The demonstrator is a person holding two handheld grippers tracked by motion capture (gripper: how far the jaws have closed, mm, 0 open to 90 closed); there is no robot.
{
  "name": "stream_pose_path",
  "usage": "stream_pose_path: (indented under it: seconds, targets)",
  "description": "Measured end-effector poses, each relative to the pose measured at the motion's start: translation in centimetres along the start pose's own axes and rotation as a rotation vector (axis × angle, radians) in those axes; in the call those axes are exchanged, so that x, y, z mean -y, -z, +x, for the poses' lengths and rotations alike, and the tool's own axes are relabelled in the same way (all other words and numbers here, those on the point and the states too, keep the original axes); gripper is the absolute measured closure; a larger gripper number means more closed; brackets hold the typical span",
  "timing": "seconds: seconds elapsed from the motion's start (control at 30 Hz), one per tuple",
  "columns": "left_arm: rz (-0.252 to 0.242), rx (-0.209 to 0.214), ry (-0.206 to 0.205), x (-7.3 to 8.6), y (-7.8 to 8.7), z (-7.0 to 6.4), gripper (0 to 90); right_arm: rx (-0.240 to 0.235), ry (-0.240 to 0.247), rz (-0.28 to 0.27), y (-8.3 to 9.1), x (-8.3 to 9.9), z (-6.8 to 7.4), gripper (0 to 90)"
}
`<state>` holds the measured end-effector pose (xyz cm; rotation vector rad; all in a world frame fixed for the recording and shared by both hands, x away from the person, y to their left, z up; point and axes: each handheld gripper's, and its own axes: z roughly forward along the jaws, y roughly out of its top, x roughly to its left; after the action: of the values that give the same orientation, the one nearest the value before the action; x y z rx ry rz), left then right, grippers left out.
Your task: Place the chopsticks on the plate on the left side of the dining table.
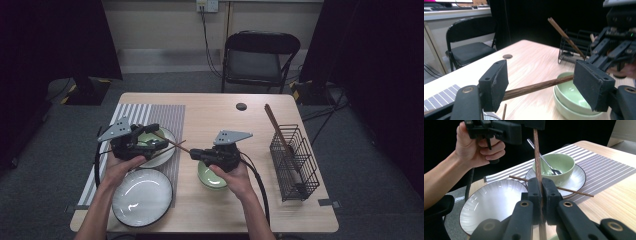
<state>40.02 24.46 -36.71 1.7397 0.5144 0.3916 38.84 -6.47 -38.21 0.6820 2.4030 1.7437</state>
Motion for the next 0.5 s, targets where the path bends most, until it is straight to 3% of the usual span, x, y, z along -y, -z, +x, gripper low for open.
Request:
stream_pose_path:
  seconds: [0.2, 0.5]
  targets:
    - [0.042, 0.025, -0.011, 0.5, -0.7, -0.1, 27.5, 0.005, -0.008, 0.007, 0.3, 0.2, -0.1, 86.6]
    - [0.054, 0.046, -0.034, 1.1, -1.3, -0.1, 27.4, 0.019, -0.041, 0.028, 1.1, -0.8, -0.1, 86.6]
